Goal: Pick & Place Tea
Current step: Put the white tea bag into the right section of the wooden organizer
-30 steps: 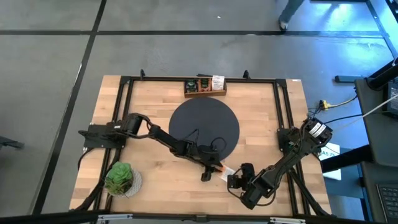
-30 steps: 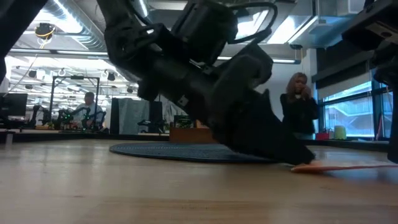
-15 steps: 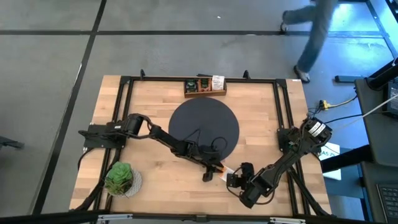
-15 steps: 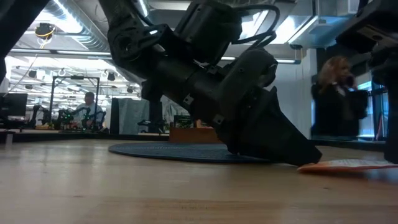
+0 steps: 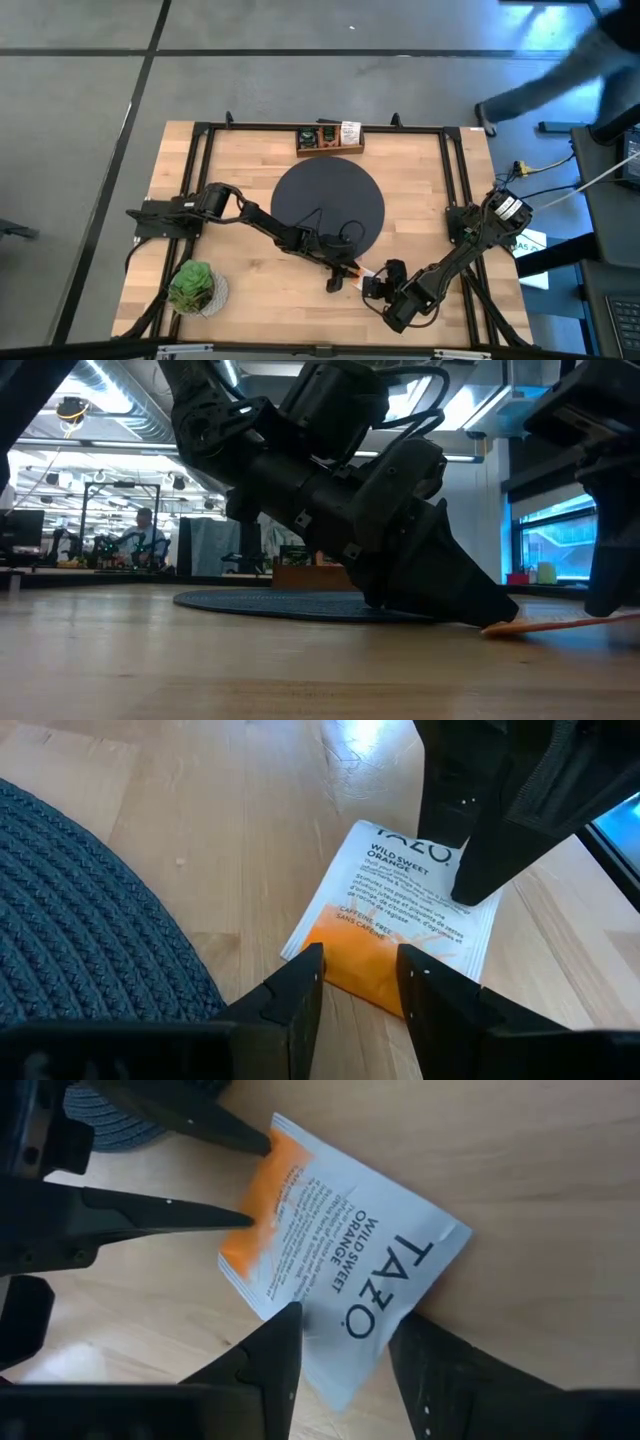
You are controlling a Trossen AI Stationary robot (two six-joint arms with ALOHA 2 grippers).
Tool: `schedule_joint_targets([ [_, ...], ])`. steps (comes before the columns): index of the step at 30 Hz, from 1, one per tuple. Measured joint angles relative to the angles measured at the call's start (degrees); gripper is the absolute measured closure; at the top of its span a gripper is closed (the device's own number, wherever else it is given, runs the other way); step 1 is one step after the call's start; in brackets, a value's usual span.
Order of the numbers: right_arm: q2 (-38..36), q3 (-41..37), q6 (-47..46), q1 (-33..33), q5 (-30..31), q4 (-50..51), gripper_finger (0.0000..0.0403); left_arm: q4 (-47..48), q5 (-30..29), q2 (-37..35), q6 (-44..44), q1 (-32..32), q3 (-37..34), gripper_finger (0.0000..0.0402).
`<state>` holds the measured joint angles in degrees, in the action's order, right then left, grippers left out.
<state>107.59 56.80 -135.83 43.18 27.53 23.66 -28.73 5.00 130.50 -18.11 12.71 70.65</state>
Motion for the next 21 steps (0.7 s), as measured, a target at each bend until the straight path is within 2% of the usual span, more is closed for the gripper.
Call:
schedule_joint_targets([
  [6,0.04,0.12,-0.11,0.13,0.55,0.22,0.0288,-0.02,0.03,0.0,-0.01,0.0,-0.02,0.0274],
  [12,0.5,1.11,-0.06,1.03,5.08,0.72,0.0333,-0.02,0.1,0.0,0.1,0.0,-0.09,0.0274],
  [21,0.37,2.43,-0.25,2.14,8.43,0.23,0.0348,0.29,0.93,0.0,0.19,0.08,-0.09,0.0274],
])
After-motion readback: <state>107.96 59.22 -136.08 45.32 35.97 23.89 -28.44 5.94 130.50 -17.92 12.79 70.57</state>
